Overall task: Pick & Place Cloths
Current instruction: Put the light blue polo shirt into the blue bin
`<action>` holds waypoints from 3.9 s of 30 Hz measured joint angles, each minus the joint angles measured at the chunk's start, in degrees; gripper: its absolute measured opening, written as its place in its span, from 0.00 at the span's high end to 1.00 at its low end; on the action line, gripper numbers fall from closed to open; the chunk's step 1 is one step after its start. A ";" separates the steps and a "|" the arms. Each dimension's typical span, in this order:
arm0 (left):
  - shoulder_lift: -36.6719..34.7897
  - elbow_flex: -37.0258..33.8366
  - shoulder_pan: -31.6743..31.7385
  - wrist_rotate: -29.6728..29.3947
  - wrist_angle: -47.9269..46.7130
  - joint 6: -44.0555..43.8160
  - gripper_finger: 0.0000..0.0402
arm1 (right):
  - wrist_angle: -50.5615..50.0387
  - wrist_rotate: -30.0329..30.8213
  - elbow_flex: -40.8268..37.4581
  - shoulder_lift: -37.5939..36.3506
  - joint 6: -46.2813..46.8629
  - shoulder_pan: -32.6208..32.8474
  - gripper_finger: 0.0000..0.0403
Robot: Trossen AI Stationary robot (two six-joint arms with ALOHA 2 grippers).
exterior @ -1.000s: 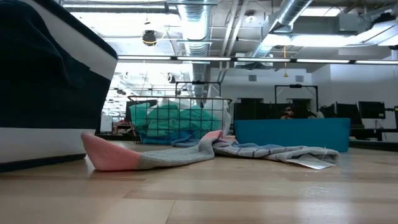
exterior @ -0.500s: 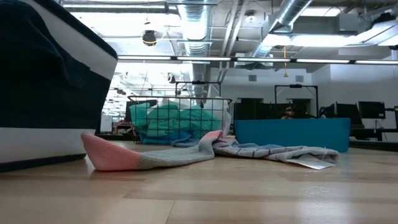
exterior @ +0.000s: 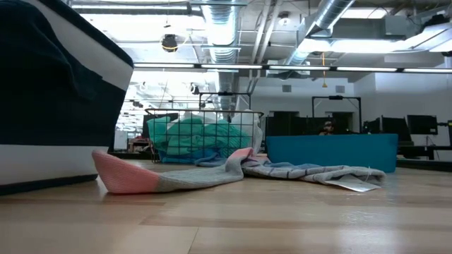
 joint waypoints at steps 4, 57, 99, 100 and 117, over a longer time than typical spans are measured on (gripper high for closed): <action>0.22 0.00 -0.01 7.01 -4.89 -3.31 0.34 | 0.01 0.00 0.00 0.00 0.00 -0.02 0.33; 43.43 38.07 -6.58 28.47 -39.98 -12.28 0.50 | -4.39 -3.04 -1.16 -0.04 -0.66 -2.04 0.33; 47.46 37.92 -11.47 27.70 -53.83 -48.72 0.50 | -4.51 -3.04 -1.16 -0.02 -3.61 -0.31 0.33; 47.57 37.92 -11.45 27.68 -53.74 -50.06 0.50 | -4.51 -3.04 -1.16 -0.02 -3.60 -0.31 0.33; 53.80 37.94 -9.05 31.50 -52.38 -51.26 0.61 | -8.14 -3.04 -1.16 0.00 -3.61 -0.33 0.33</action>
